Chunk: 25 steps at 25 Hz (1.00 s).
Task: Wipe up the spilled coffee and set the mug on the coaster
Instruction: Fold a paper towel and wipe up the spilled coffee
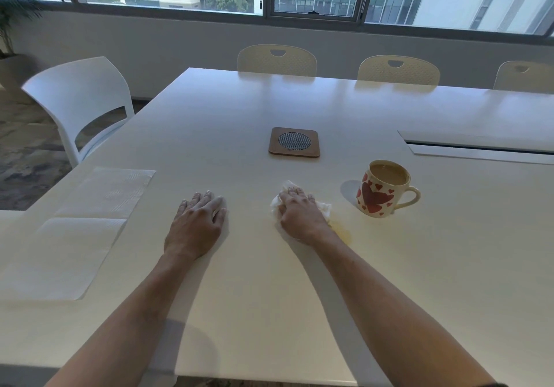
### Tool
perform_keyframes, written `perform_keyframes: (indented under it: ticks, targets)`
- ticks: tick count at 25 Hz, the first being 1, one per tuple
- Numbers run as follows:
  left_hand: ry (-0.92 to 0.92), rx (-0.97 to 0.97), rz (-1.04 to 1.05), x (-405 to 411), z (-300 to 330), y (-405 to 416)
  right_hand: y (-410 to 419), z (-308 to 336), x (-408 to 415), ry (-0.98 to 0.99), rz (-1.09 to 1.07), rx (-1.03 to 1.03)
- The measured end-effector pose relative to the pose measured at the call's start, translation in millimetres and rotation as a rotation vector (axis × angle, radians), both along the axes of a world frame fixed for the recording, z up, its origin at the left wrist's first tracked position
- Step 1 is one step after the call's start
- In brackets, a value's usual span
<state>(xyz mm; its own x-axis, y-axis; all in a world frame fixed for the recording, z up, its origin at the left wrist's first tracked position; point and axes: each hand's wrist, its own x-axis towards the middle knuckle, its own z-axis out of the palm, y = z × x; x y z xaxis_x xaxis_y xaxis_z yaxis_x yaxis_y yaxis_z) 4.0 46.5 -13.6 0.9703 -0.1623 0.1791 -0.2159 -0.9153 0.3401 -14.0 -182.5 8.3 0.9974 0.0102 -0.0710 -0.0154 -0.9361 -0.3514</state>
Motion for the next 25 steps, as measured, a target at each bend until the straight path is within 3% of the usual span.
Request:
perform_keyframes:
  ticks: [12, 25]
  targets:
    - [0.001, -0.012, -0.015, 0.3, 2.4, 2.0, -18.1, 6.0, -37.8, -0.217, 0.322, -0.254]
    - [-0.003, -0.03, -0.02, 1.5, -0.8, 3.7, -68.4, -4.0, -65.4, -0.211, 0.006, -0.098]
